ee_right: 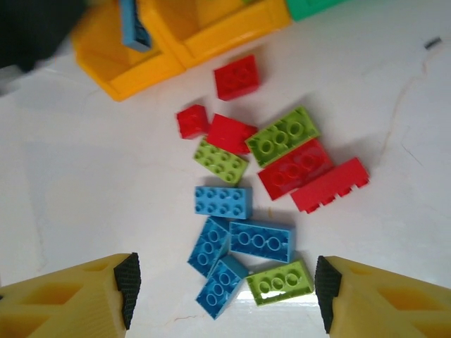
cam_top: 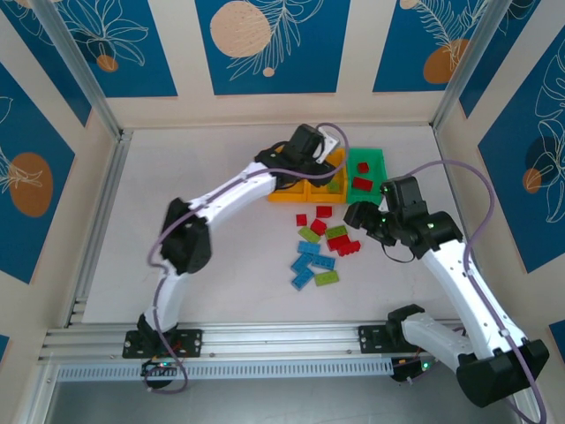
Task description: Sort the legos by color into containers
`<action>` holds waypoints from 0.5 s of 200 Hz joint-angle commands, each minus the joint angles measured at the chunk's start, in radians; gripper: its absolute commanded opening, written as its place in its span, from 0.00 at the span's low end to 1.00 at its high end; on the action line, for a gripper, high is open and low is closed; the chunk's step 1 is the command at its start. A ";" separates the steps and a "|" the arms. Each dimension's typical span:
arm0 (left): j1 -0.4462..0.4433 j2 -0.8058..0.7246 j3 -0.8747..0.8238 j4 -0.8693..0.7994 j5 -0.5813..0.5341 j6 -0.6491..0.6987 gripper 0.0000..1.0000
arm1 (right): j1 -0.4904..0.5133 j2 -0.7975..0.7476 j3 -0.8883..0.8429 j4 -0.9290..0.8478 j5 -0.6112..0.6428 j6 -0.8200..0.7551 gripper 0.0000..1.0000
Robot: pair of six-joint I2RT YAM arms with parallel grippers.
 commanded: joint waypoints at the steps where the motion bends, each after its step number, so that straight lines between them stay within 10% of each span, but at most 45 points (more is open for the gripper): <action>1: 0.006 -0.278 -0.197 0.171 0.042 -0.020 0.48 | -0.037 0.073 -0.051 -0.020 -0.037 0.045 0.69; 100: 0.005 -0.790 -0.761 0.128 -0.077 -0.006 0.49 | -0.114 0.474 -0.162 0.181 -0.172 0.076 0.66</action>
